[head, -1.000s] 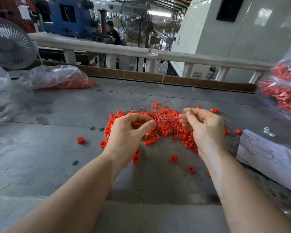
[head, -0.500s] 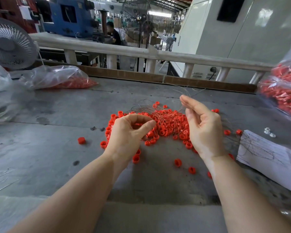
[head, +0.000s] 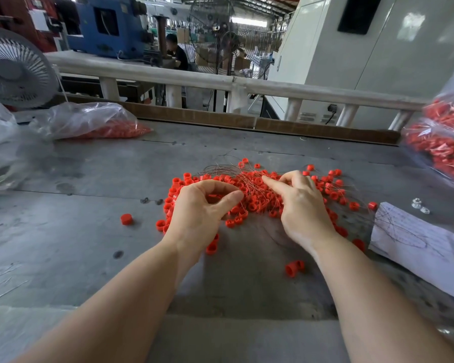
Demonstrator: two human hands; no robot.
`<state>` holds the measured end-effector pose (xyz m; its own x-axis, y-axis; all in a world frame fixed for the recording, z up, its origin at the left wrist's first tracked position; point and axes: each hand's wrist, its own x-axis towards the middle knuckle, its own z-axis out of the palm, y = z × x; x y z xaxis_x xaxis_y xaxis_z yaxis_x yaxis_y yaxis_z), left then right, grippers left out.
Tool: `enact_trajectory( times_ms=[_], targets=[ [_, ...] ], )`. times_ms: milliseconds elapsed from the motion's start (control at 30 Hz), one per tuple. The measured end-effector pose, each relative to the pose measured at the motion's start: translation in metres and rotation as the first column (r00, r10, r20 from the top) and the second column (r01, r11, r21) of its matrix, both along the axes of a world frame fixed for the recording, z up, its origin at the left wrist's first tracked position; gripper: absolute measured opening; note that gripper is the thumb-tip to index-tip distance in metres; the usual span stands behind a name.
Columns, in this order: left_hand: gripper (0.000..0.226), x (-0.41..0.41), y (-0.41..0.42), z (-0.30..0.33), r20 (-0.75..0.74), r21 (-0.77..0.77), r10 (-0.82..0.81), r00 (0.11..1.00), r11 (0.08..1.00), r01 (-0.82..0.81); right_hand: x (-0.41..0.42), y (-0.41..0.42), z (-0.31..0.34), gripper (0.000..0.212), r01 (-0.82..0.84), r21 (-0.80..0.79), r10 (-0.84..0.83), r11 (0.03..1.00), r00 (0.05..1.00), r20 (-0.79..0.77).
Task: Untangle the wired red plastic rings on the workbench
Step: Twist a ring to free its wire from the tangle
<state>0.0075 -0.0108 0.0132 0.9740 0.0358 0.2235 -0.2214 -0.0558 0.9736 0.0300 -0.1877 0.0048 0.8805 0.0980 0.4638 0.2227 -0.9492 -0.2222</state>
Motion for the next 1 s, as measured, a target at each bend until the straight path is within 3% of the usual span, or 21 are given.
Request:
enact_trajectory(
  times_ms=[167,300,433,700,833,1000],
  targets=[
    [0.005,0.002,0.001,-0.002,-0.021,-0.018,-0.005,1.0,1.0,0.005,-0.009,0.002,0.01,0.042,-0.124,0.188,0.106,0.974,0.989,0.102],
    [0.008,0.002,0.001,-0.002,-0.06,-0.128,-0.058,0.996,0.991,0.05,-0.015,0.006,0.013,0.034,-0.23,0.109,0.233,0.967,0.972,-0.016],
    [0.009,0.003,0.001,-0.002,-0.086,-0.19,-0.09,0.992,0.979,0.072,-0.018,0.009,0.015,0.017,-0.248,0.057,0.252,0.967,0.964,-0.084],
    [0.011,0.002,0.0,-0.001,-0.14,-0.244,-0.133,0.981,0.965,0.096,-0.017,0.015,0.011,0.002,-0.271,0.017,0.272,0.962,0.96,-0.065],
    [0.016,0.001,-0.001,0.003,-0.148,-0.295,-0.153,0.977,0.95,0.104,-0.017,0.014,0.014,0.008,-0.278,0.203,0.274,0.939,0.96,0.048],
    [0.018,0.0,0.001,0.004,-0.154,-0.354,-0.15,0.977,0.931,0.087,-0.021,0.017,0.018,0.008,-0.31,0.456,0.278,0.834,0.951,0.139]
  ],
)
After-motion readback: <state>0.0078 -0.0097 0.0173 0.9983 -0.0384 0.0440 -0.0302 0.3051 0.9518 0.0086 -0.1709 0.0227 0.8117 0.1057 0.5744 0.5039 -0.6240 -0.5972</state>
